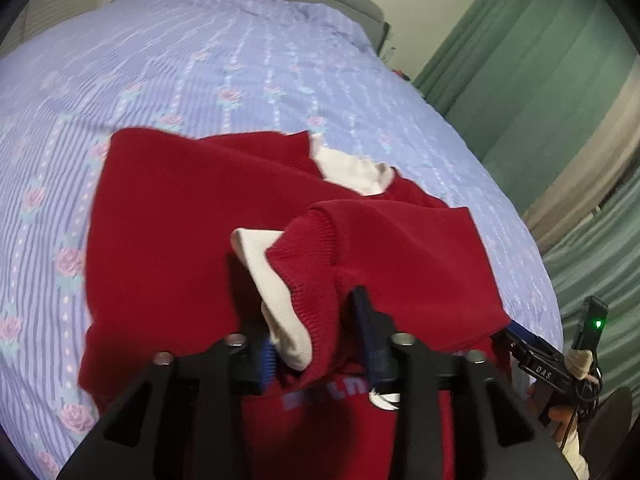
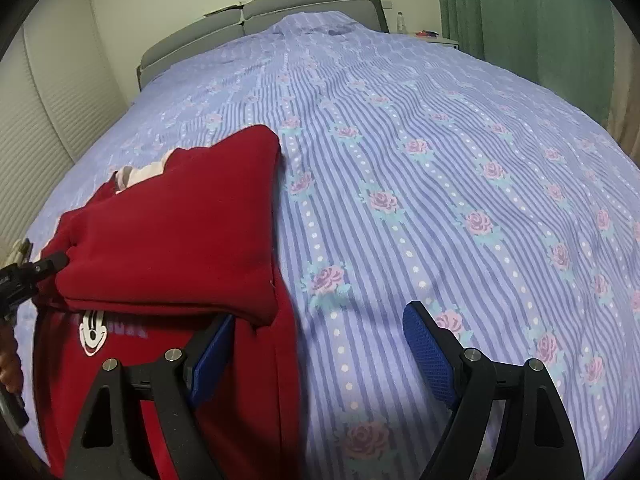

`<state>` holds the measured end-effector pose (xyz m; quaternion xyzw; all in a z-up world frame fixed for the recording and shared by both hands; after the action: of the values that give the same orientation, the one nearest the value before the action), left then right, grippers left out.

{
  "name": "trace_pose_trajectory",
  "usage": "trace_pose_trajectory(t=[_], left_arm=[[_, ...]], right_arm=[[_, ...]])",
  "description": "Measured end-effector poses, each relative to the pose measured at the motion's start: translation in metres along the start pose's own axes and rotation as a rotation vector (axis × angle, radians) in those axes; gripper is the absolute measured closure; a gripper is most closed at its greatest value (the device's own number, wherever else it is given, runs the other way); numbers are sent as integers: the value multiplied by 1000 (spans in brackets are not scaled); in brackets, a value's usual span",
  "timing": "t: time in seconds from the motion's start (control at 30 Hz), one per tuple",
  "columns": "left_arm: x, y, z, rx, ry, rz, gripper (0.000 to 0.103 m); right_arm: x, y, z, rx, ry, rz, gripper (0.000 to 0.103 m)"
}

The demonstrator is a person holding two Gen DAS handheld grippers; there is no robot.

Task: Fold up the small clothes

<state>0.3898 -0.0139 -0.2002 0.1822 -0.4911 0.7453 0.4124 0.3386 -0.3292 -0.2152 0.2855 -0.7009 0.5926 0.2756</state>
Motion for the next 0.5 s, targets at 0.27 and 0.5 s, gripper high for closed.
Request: trace_pose_trajectory(t=[0.27, 0.5], left_arm=[[22, 8, -6, 19, -64, -26, 36], [86, 21, 6, -100, -152, 55, 32]], right_arm=[[5, 3, -8, 45, 80, -19, 21], [69, 8, -17, 125, 154, 68, 21]])
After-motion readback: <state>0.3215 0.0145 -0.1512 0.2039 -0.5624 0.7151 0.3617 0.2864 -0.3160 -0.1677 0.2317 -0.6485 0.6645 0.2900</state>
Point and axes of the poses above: each gripper's, at about its wrist camera, not at the fingertips, and x roughly against the way its jaws point, z to its right, y to its underside, the point moved 7 cm from there along -x, roughly the way its jaws point, and after that the axes turned 4 degrees about z, right-handed, at the moved point
